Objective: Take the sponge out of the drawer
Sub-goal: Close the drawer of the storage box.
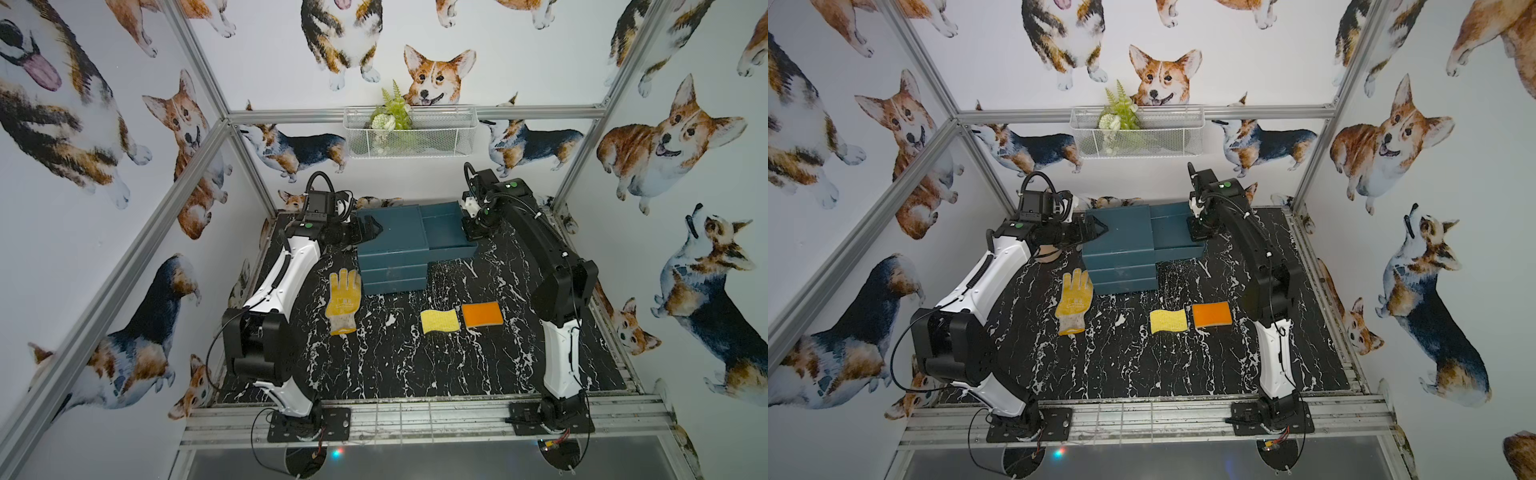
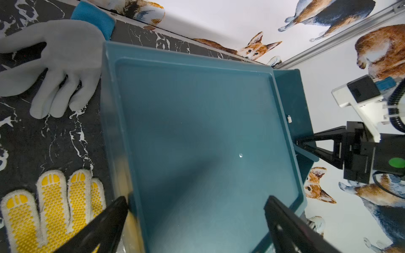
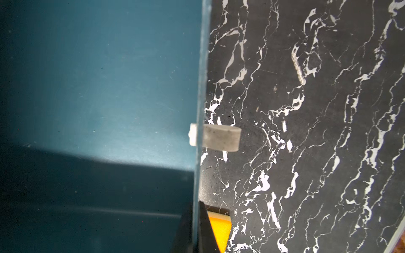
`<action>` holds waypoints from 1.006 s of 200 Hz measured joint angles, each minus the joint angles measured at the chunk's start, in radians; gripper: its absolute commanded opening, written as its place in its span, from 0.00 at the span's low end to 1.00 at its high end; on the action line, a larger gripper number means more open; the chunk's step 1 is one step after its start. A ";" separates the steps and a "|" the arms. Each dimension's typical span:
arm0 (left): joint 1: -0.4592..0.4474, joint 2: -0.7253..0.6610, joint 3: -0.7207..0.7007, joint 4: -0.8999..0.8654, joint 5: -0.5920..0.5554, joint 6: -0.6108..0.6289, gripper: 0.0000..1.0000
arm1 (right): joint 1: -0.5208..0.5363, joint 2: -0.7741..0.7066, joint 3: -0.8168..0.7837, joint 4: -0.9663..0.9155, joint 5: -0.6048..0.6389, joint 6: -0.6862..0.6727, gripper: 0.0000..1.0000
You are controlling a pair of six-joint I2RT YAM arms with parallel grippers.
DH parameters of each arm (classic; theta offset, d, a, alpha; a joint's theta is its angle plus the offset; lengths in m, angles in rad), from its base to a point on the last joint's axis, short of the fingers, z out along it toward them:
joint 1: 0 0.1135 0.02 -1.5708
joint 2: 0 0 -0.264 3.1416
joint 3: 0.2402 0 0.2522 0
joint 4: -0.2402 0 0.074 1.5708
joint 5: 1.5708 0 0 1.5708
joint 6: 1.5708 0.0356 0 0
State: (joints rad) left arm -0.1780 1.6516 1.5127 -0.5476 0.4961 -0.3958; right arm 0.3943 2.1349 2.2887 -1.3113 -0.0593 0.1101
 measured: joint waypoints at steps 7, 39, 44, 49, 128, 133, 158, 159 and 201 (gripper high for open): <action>-0.002 0.000 0.000 0.004 -0.001 -0.002 0.99 | 0.004 -0.001 -0.001 0.000 0.000 0.005 0.00; -0.012 0.000 0.000 0.021 -0.005 -0.016 0.99 | 0.032 -0.021 -0.035 0.021 0.002 0.063 0.00; -0.014 0.000 0.000 0.023 -0.005 -0.019 0.99 | 0.035 -0.022 -0.036 0.024 0.003 0.078 0.01; -0.014 0.000 0.000 0.025 -0.005 -0.019 0.99 | 0.038 -0.023 -0.037 0.026 0.003 0.079 0.01; -0.032 0.000 -0.010 0.054 0.039 -0.043 0.99 | 0.057 -0.148 -0.183 0.171 -0.095 0.129 0.43; -0.032 0.000 -0.013 0.055 0.039 -0.042 0.99 | 0.056 -0.159 -0.197 0.180 -0.098 0.131 0.51; -0.032 0.000 -0.018 0.054 0.039 -0.042 0.99 | 0.030 -0.220 -0.268 0.217 -0.098 0.140 0.59; -0.032 0.000 -0.018 0.054 0.039 -0.042 0.99 | 0.029 -0.223 -0.270 0.219 -0.098 0.140 0.59; -0.033 -0.017 -0.032 0.053 0.039 -0.041 0.99 | -0.097 -0.396 -0.496 0.320 -0.101 0.182 0.70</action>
State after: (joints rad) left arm -0.2108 1.6348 1.4807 -0.4942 0.5354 -0.4370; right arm 0.2977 1.7386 1.7924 -0.9909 -0.1608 0.2920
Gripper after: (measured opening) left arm 0.991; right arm 0.709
